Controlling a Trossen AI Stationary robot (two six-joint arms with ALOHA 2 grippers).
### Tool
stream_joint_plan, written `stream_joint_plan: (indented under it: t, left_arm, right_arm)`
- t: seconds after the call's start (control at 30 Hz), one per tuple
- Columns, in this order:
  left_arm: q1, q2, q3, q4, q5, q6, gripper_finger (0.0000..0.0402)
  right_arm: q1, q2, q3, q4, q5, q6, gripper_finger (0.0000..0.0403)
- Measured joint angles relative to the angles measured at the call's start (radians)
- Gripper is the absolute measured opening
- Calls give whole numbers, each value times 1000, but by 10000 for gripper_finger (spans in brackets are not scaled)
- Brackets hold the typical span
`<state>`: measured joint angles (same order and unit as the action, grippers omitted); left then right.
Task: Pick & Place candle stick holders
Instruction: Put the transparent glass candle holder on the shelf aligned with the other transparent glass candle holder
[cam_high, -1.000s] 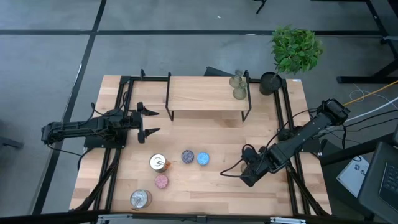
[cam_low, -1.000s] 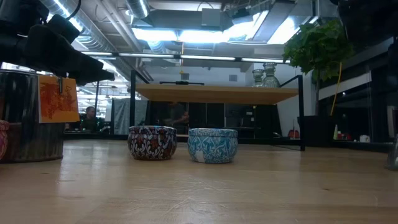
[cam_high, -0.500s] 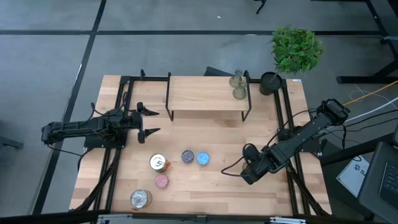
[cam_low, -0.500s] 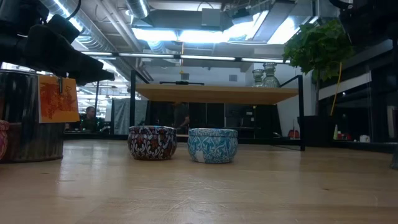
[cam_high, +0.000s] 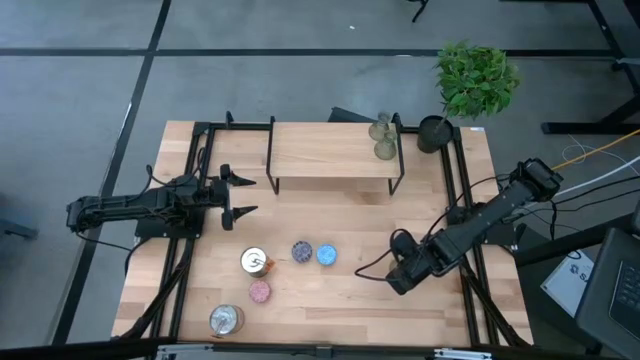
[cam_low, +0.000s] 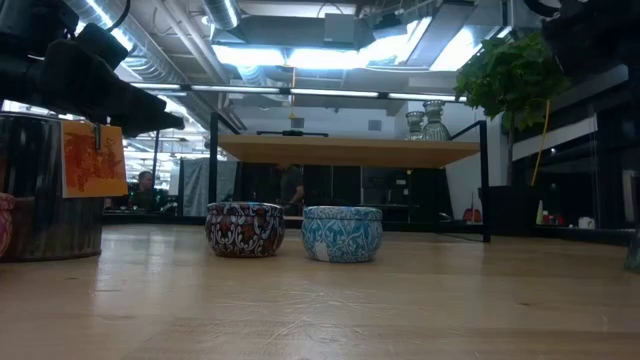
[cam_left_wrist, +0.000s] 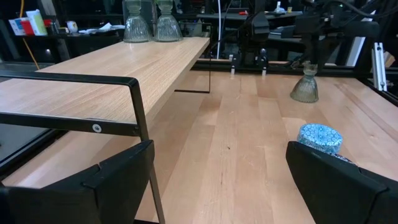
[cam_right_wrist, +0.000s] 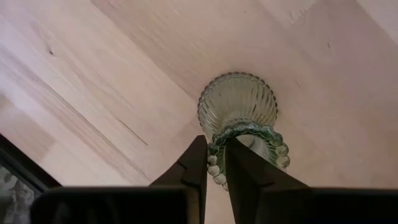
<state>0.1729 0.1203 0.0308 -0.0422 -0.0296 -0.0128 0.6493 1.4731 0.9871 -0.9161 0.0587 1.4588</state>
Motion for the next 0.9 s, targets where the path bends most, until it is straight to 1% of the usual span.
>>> stream_joint_plan:
  t: [0.37,0.67,0.9]
  left_arm:
    - [0,0,0,0,0,0,363]
    - [0,0,0,0,0,0,363]
    - [0,0,0,0,0,0,363]
  right_arm:
    - [-55,-5,4,-19,-96,-73,41]
    - [-76,-3,103,-145,-99,-139,35]
    - [-77,-3,187,-236,-77,-139,35]
